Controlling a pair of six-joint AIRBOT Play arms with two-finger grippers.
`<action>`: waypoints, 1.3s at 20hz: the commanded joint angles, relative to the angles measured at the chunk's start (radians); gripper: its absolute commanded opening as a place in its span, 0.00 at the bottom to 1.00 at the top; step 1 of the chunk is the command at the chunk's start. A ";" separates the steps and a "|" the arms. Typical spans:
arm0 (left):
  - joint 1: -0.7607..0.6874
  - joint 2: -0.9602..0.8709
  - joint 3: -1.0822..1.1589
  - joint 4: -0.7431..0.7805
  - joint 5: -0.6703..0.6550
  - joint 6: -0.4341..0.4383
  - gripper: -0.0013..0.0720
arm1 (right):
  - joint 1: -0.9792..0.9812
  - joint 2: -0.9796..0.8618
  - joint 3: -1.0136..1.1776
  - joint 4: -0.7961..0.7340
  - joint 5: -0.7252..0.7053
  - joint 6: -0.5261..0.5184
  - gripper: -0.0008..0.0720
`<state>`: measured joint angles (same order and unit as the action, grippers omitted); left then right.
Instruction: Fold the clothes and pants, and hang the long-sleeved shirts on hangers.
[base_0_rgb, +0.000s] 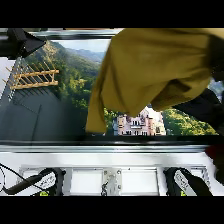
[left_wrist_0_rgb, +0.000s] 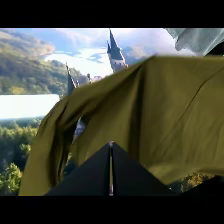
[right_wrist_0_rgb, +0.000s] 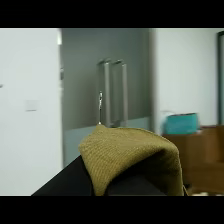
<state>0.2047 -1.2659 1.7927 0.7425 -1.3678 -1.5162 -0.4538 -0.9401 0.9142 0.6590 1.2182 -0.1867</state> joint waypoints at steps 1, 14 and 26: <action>-0.030 0.001 -0.001 0.027 -0.019 0.002 0.03 | -0.180 0.045 0.031 0.016 -0.117 -0.054 0.02; -0.431 -0.003 -0.001 0.365 0.033 0.002 0.03 | -0.447 0.010 0.511 0.020 -0.893 -0.469 0.02; -0.421 -0.005 -0.002 0.365 0.032 0.002 0.03 | -0.636 -0.088 0.769 0.080 -1.069 -0.472 0.02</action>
<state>-0.2161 -1.2701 1.7912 1.1057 -1.3354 -1.5166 -1.0538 -1.0157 1.6451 0.7368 0.1905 -0.6548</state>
